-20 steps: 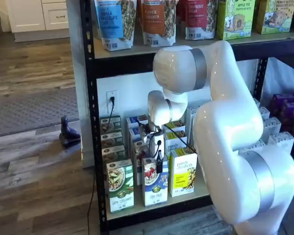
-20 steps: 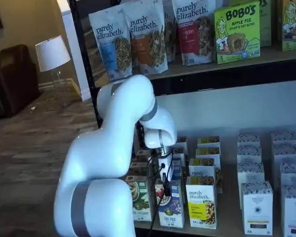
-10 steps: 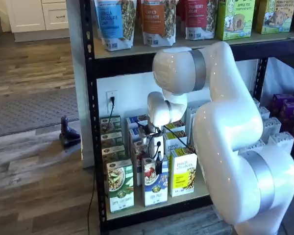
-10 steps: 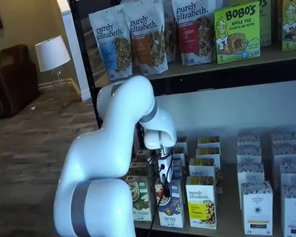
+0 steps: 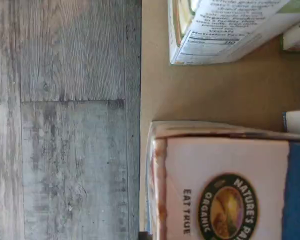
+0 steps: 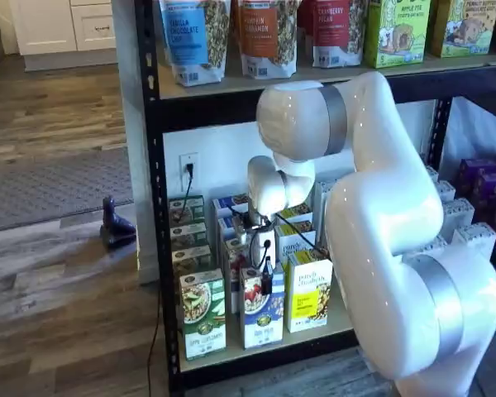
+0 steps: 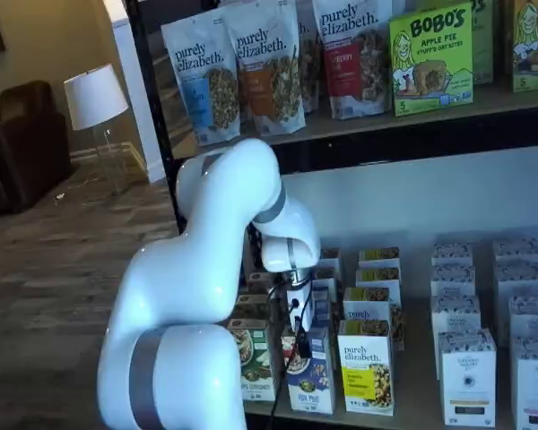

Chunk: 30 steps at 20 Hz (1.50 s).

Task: Pick up the blue and white box that is on the bottom shelf, the second box from the left

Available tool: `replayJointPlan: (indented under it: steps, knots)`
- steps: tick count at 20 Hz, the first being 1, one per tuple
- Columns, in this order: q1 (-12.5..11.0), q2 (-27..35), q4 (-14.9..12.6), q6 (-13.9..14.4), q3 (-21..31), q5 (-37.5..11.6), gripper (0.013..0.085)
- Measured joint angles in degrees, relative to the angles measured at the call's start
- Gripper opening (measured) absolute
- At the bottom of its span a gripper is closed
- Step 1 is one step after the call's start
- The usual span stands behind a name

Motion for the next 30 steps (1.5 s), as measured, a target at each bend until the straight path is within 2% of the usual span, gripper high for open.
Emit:
replayJointPlan:
  steps: [24,30]
  knots:
    - [-0.35,-0.13,-0.91,0.43,0.64,0.24,0.065]
    - [-0.4,-0.46,-0.78,0.28,1.14,0.03,0.049]
